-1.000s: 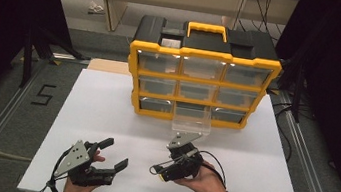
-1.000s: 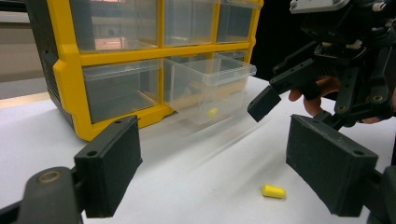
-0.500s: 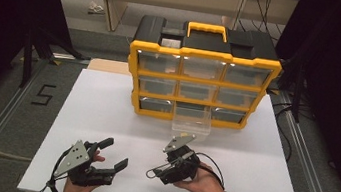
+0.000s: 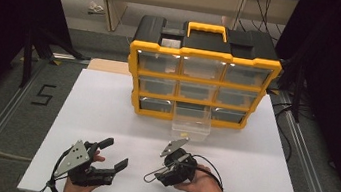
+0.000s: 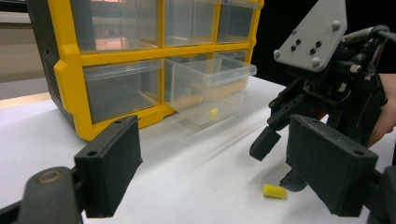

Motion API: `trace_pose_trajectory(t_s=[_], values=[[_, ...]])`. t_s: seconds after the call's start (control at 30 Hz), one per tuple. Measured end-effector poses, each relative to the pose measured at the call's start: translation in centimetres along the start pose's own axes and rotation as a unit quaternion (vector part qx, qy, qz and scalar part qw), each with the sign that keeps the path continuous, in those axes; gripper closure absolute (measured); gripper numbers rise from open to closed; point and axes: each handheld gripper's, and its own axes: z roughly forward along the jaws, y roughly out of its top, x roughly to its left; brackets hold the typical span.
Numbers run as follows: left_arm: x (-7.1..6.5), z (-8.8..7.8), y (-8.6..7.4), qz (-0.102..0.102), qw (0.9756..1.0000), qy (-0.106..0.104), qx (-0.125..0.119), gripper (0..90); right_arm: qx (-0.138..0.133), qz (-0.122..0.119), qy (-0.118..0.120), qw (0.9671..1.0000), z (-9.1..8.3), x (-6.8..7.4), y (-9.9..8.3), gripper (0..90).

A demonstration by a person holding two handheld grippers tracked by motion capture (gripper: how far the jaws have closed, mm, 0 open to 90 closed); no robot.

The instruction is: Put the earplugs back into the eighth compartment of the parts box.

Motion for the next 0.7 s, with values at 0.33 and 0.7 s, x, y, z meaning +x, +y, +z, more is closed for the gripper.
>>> trace_pose_trajectory(t_s=[0.33, 0.7], values=[[0.0, 0.0, 0.0, -0.001, 1.0, 0.0, 0.0, 17.5, 0.024, -0.005, -0.002, 0.9997, 1.0, 0.2, -0.2, 51.6], [0.0, 0.0, 0.0, -0.002, 1.0, 0.0, -0.001, 17.5, 0.032, -0.016, -0.005, 0.9993, 1.4, 0.4, -0.3, 65.1]])
